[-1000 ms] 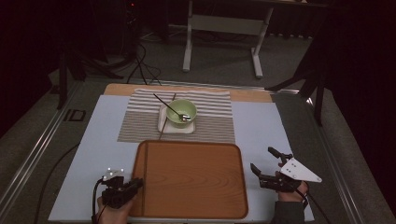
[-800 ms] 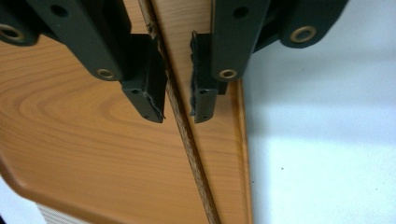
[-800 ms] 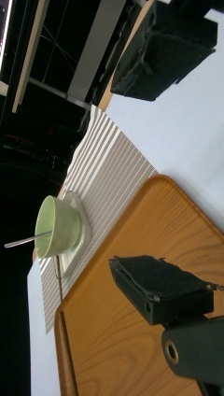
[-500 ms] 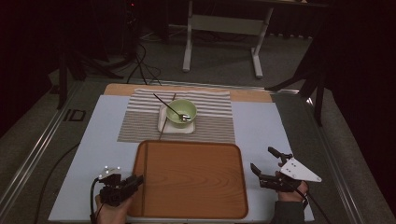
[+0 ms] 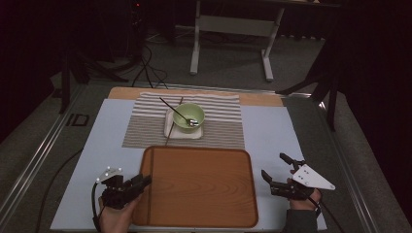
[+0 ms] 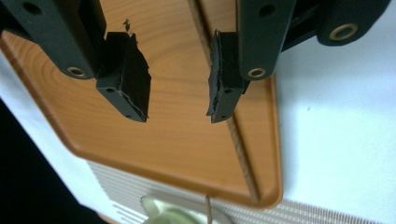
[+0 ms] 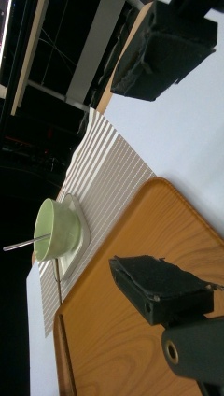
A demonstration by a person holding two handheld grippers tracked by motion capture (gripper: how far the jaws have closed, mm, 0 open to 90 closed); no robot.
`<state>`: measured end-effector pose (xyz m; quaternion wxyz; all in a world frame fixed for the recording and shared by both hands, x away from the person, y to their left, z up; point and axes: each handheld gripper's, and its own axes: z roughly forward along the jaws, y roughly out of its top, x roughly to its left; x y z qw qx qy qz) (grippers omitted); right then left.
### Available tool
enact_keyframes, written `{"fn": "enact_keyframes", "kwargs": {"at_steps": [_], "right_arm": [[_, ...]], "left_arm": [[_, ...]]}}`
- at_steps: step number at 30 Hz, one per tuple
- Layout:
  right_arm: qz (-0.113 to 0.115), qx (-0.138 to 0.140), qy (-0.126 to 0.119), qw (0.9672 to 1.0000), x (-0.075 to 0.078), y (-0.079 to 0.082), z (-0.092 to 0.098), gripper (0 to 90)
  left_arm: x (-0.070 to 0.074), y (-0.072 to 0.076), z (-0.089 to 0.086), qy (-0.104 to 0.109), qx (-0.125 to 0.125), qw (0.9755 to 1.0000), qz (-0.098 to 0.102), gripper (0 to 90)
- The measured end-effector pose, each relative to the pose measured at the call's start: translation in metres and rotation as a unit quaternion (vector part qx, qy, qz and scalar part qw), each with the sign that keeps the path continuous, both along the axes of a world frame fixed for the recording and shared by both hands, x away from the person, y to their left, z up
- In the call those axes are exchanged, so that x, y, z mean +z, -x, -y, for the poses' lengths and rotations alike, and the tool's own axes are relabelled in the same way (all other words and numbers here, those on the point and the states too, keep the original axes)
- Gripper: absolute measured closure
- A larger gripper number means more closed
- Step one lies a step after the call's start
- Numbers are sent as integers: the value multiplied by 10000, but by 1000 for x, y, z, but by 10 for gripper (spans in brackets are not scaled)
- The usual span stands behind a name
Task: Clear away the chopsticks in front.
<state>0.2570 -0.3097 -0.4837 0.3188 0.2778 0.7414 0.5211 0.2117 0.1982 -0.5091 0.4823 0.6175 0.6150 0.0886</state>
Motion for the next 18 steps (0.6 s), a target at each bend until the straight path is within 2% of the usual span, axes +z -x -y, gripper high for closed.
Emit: {"fn": "enact_keyframes", "kwargs": {"at_steps": [7,8,13,15,18], "right_arm": [[3,-19,-3,10000,0,1,0,136],[5,-22,-2,10000,0,1,0,136],[16,-48,-37,10000,0,0,2,136],[12,-59,-45,10000,0,0,3,136],[21,-58,-35,10000,0,0,2,136]], "left_arm": [[13,-15,-1,114,-76,9997,195,573],[18,-22,-2,109,-112,9995,272,573],[27,-39,-3,121,-164,9987,458,574],[29,-48,-4,65,-193,9982,563,577],[29,-59,-5,121,-258,9979,584,576]]}}
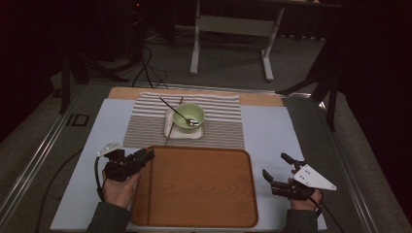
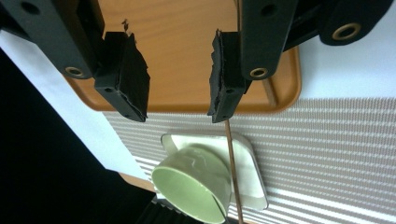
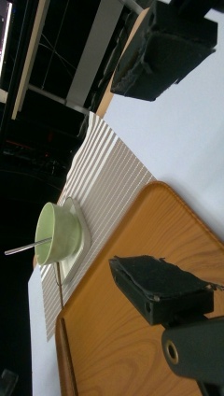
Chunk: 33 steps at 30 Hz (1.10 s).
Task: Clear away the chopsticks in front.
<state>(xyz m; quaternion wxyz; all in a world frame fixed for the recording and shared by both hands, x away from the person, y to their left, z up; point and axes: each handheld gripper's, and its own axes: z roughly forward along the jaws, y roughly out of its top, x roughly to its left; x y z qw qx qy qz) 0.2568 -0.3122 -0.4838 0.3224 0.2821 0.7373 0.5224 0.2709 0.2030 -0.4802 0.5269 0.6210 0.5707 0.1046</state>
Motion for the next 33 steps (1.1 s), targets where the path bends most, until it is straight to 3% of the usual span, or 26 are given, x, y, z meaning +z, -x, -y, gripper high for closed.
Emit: {"fn": "enact_keyframes", "kwargs": {"at_steps": [8,13,21,33], "right_arm": [[-5,-13,-3,10000,0,0,0,136],[-4,-20,-5,10000,0,0,1,136],[5,-38,-49,10000,0,0,4,136],[9,-41,-53,10000,0,0,3,136]], "left_arm": [[-5,-28,-2,217,-122,9997,-13,577],[-6,-50,-4,458,-386,9981,-105,577],[-7,-80,-7,475,-499,9975,-163,587],[-8,-121,-2,386,-456,9977,-307,607]]}}
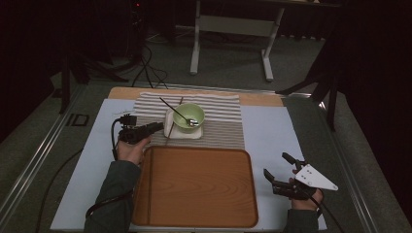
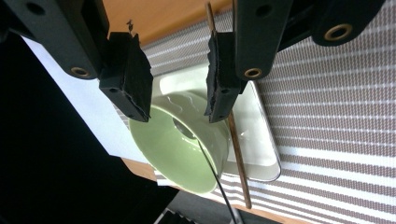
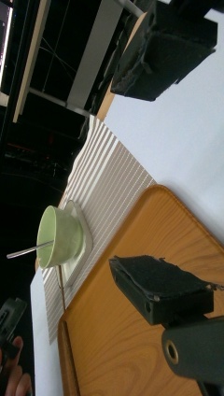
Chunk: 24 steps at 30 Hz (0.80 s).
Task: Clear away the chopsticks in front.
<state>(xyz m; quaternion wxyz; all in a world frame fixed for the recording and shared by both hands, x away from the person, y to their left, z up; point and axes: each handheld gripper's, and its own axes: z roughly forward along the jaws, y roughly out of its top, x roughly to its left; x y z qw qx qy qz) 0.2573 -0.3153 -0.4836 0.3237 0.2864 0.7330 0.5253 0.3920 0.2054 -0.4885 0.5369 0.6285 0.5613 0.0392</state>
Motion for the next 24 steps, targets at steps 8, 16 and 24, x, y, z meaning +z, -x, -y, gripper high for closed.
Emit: {"fn": "enact_keyframes", "kwargs": {"at_steps": [8,16,24], "right_arm": [[10,-3,-18,10000,0,0,1,136],[12,-4,-34,10000,0,0,2,137],[17,-16,-66,10000,0,0,4,136]], "left_arm": [[-16,-24,9,-173,42,9994,-298,634],[-25,-40,19,-384,114,9979,-505,719],[-34,-50,28,-493,164,9961,-711,728]]}}
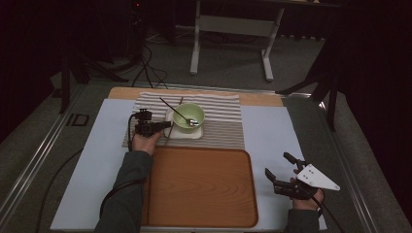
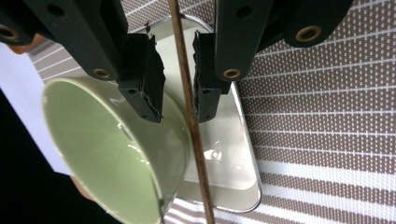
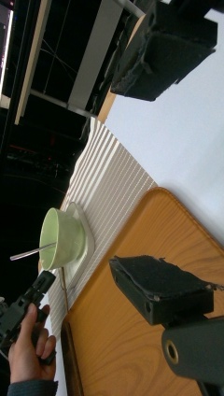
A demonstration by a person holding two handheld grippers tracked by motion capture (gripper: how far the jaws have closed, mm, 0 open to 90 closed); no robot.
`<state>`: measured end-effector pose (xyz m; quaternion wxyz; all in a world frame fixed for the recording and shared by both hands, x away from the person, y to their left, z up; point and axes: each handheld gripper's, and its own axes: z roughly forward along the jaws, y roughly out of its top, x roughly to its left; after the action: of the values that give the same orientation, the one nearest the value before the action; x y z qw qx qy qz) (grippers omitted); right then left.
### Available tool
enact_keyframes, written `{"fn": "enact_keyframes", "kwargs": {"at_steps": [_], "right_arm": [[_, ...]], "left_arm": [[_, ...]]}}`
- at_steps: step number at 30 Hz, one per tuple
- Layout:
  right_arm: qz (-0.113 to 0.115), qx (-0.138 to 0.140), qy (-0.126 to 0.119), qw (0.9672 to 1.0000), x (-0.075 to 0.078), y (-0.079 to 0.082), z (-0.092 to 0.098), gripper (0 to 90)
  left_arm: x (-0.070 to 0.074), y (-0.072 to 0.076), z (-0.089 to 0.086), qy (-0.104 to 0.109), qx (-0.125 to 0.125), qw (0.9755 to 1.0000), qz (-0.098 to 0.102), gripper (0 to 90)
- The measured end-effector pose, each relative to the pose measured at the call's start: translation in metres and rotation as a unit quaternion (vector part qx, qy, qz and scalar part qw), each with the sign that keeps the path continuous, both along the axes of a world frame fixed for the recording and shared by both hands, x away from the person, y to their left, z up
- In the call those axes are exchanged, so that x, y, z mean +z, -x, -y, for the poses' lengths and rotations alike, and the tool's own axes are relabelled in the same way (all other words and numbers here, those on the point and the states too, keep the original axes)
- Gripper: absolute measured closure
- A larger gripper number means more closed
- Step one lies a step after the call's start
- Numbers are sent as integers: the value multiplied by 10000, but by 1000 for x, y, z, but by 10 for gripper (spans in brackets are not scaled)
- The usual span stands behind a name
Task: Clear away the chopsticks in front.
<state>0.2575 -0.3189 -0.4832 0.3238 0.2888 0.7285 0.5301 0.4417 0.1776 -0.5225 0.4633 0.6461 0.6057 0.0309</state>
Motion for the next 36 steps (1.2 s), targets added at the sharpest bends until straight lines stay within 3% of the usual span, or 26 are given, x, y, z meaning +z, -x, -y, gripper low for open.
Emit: {"fn": "enact_keyframes", "kwargs": {"at_steps": [8,18,25,36], "right_arm": [[-2,-9,-3,10000,0,0,0,137],[-7,-24,-15,10000,0,0,1,137],[-6,-31,-11,10000,0,0,1,137],[11,-43,-16,10000,0,1,1,137]], "left_arm": [[-10,-5,5,34,60,9998,-205,718],[-14,-8,16,-37,99,9992,-388,810],[-12,-5,18,-156,289,9988,-371,855],[-4,5,9,27,568,9980,-291,859]]}}
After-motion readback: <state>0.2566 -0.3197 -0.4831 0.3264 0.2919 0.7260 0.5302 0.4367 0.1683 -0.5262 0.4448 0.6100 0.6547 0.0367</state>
